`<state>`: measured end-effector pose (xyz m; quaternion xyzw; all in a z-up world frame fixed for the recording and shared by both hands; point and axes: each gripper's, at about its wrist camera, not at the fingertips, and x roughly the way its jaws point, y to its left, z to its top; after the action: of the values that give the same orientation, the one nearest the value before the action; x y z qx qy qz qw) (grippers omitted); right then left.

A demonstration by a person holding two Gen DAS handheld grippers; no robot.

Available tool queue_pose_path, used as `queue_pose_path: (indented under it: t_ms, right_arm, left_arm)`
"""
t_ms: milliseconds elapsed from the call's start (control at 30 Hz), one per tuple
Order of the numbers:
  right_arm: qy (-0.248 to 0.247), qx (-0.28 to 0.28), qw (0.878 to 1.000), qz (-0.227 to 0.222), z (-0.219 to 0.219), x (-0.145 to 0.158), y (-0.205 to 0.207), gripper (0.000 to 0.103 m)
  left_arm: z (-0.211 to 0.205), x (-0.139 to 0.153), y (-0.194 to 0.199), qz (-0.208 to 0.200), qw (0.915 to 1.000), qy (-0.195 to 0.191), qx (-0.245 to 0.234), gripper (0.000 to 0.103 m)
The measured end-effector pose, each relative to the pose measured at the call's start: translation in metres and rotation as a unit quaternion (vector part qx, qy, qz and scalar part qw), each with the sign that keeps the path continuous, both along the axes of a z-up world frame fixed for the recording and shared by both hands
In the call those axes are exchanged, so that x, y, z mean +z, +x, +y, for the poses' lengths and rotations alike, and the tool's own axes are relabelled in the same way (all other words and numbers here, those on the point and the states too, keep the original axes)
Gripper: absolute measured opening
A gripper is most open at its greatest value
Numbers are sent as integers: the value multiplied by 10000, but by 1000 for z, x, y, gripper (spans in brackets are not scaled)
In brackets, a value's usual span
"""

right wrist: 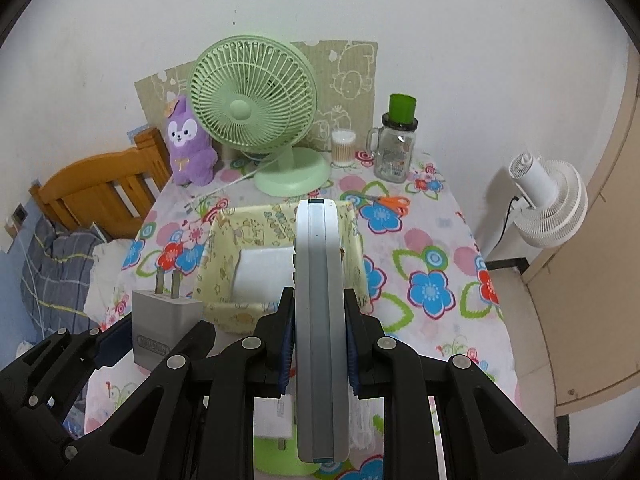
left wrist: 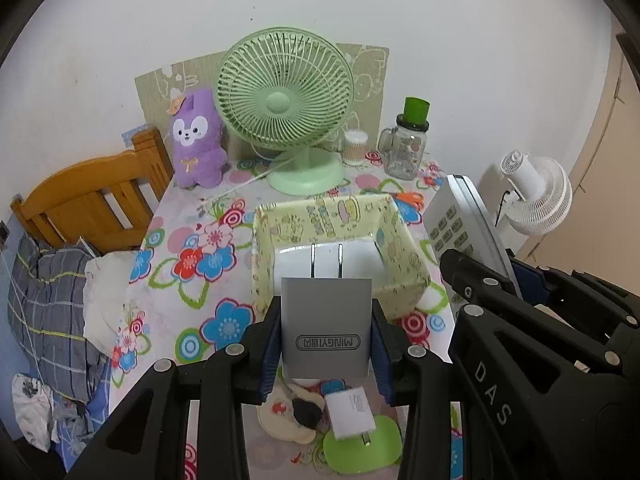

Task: Organize rigid objects
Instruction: 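Lift and carry the plug with left tool while right carries the power strip into the box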

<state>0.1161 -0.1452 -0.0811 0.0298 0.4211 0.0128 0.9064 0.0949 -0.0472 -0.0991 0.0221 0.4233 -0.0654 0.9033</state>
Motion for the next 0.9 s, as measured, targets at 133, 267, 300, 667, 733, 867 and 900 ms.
queue_pose_path:
  t_ms: [133,267,300,667,733,867,900]
  right_arm:
    - [-40,12,10000,-49,0,4,11,24]
    - [-62,40,10000,-36,0,4,24,24]
    - [-60,43,10000,-25,0,4,27,24]
    - [-76,-30,9999,103,-5,-6,65,24]
    - [-86,-46,9999,129,-6,-8,72,24]
    - [-83,-25,9998,190,-7,-15,86,24]
    - [-80,-18,9997,210,-8,-18,91,24]
  left_arm:
    - [0,4,10,-41,10000,-16,42,40]
    - [0,4,21,-16,10000,-29,75,40]
    - [-1,4,25,3,10000,-27,72,40]
    - [-6,-3,62,122,9999,37,103,40]
    - [-6,-5,69,145,9998,42,114,40]
    - [-9,-13,83,206,9996,57,169,40]
    - [-9,-15,86,224,9996,67,183,40]
